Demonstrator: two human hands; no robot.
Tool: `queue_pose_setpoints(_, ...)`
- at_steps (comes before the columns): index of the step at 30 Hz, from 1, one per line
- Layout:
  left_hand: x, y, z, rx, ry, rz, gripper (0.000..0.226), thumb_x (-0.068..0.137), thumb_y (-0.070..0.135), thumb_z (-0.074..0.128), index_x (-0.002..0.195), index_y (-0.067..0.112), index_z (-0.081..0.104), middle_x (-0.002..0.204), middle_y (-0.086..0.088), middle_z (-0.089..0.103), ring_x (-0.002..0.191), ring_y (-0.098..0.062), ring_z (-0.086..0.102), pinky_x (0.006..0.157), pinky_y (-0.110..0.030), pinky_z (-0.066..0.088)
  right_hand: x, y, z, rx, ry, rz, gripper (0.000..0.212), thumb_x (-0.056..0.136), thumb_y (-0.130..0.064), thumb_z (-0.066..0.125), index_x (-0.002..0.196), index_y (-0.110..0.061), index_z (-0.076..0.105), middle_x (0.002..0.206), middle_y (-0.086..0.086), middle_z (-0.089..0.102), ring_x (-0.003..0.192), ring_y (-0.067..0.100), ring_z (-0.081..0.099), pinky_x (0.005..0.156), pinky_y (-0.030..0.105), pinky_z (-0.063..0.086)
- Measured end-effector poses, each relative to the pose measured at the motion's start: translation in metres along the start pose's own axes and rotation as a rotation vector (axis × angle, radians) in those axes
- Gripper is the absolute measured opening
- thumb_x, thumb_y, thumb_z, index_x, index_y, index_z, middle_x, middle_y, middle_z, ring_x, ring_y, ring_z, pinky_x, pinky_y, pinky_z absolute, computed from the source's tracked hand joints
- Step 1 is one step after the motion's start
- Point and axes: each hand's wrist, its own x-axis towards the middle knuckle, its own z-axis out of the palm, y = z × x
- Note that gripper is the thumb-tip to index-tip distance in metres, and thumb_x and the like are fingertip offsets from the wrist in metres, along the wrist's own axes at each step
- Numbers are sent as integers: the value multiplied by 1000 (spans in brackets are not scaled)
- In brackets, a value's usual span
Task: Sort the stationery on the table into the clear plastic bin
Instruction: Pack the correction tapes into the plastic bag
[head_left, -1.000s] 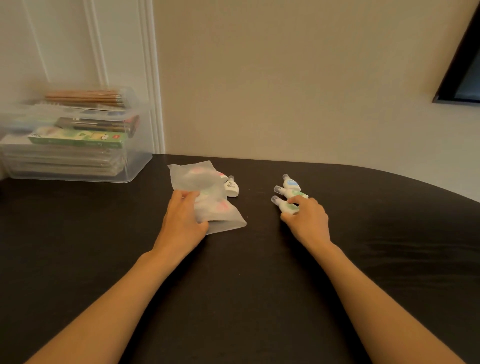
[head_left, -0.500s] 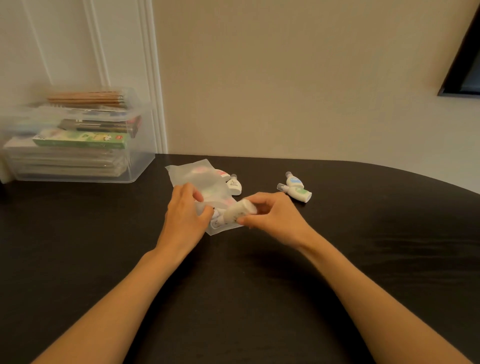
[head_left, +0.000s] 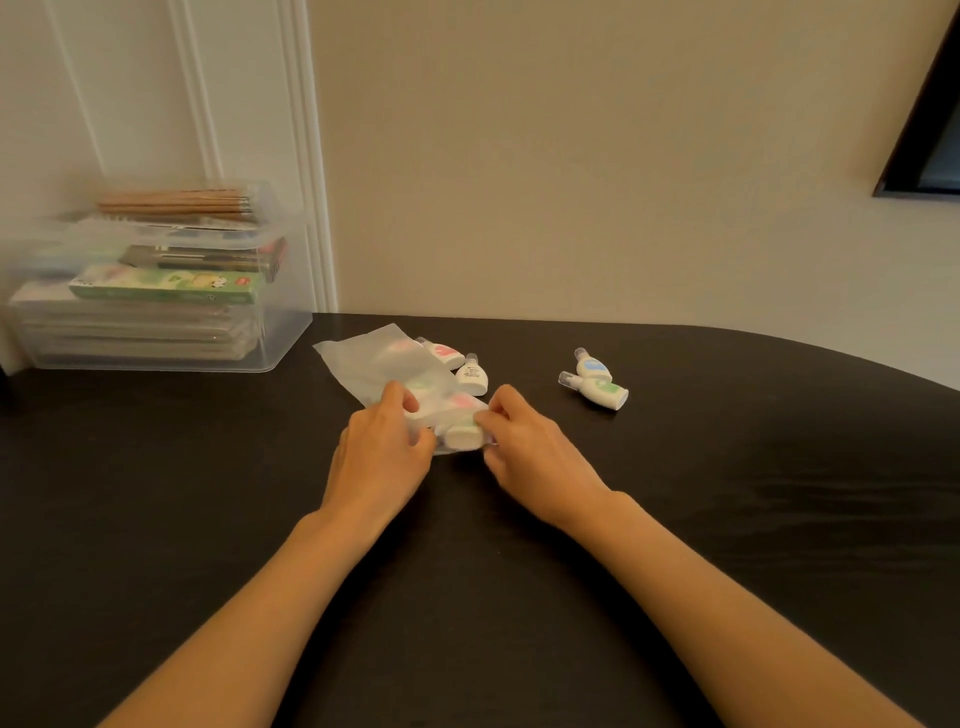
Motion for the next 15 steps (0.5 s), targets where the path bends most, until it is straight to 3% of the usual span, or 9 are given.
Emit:
queue_pose_setpoints(3,-1,-2,0,13,-11,42,22,91,12,51,112,19,45,84,-1,55,73,-12,54,61,-24,45,4,-1,9,221,-26,21,26,93,-14,53,115,-7,62,114,5,53,92,18,57,86,29,48)
queue_pose_setpoints(6,-1,-2,1,49,-8,62,21,91,15,49,111,20,45,89,0,54,72,-11,51,55,-21,37,4,2,8,462,87,137,24,87,-10,59,109,-11,69,103,1,66,85,6,60,81,15,47)
queue_pose_setpoints(9,0,-1,3,115,-8,74,24,88,34,56,104,25,40,100,5,47,84,-9,47,64,-22,38,10,12,5,485,286,376,29,83,-9,60,111,-15,64,96,-1,61,85,10,57,82,29,51)
queue_pose_setpoints(12,2,0,7,191,-33,116,35,83,47,60,99,25,37,103,7,40,93,-10,42,71,-24,38,15,21,11,433,109,514,44,81,-23,66,122,-20,50,103,0,50,97,14,51,85,31,47)
queue_pose_setpoints(15,3,0,8,183,-63,84,35,85,44,60,97,24,35,99,7,41,90,-11,46,72,-25,38,20,25,17,379,25,528,10,86,-25,62,94,-19,59,106,2,53,92,13,53,77,26,45)
